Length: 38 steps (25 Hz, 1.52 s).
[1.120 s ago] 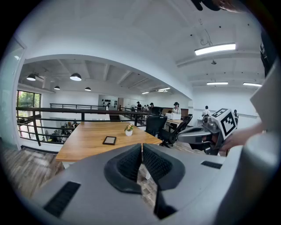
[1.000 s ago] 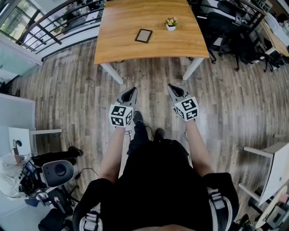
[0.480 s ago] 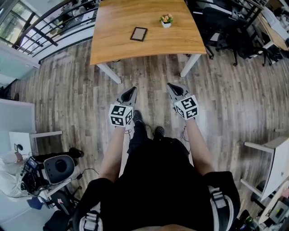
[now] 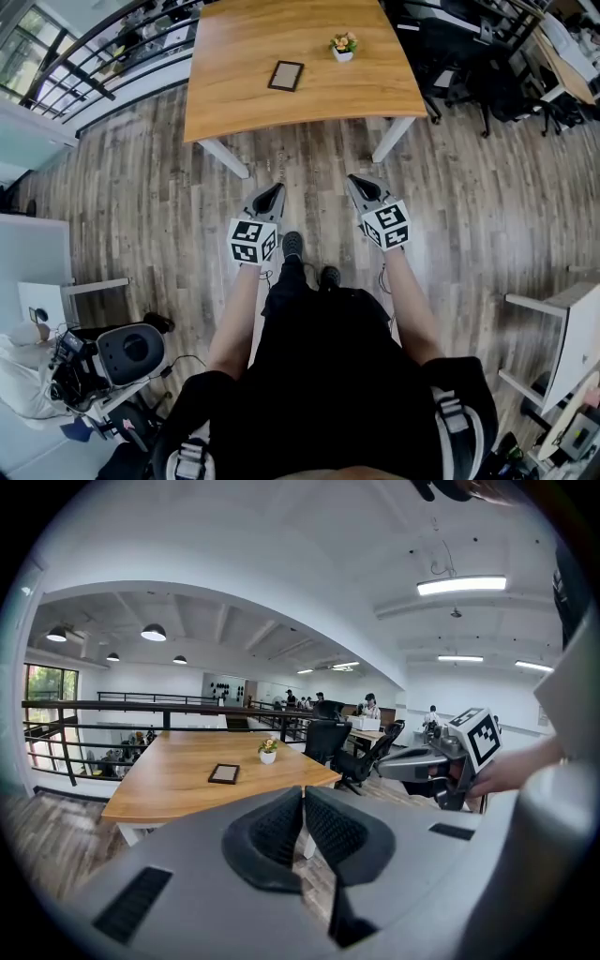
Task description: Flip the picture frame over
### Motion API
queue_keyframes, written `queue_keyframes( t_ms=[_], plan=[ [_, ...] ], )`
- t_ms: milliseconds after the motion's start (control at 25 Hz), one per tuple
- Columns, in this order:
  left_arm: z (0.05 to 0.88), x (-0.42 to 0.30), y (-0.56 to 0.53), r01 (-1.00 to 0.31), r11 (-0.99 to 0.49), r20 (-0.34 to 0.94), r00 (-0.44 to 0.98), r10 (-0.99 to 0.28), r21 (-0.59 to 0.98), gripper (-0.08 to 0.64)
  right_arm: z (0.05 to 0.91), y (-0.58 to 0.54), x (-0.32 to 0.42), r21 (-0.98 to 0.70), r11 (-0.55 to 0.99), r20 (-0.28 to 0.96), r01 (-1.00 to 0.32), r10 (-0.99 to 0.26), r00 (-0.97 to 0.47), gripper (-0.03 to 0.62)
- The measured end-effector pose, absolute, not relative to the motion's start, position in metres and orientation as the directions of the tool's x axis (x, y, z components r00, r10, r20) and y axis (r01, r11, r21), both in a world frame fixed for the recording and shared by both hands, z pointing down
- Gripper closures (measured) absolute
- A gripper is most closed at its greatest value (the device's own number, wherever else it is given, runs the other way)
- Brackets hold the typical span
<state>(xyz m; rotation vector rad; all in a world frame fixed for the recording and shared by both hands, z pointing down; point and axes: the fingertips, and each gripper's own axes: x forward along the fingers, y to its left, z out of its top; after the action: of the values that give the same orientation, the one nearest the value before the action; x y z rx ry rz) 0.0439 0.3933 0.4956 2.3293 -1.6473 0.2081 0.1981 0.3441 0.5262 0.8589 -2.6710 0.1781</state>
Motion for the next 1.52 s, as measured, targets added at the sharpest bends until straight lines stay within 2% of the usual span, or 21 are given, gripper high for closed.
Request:
queue_keyframes(
  t_ms=[1120, 1520],
  plan=[
    [0.497, -0.082, 0.281, -0.908, -0.387, 0.275, 0.418, -0.866, 0.162, 0.532, 0.521, 0.249, 0.087, -0.022, 0.736, 0.344, -0.677, -0.63, -0.696, 0.584],
    [0.504, -0.106, 0.263, -0.89, -0.423, 0.274, 0.454, -0.848, 0.169, 0.532, 0.528, 0.241, 0.058, -0.023, 0.714, 0.346, -0.699, -0.651, -0.676, 0.584]
  ],
)
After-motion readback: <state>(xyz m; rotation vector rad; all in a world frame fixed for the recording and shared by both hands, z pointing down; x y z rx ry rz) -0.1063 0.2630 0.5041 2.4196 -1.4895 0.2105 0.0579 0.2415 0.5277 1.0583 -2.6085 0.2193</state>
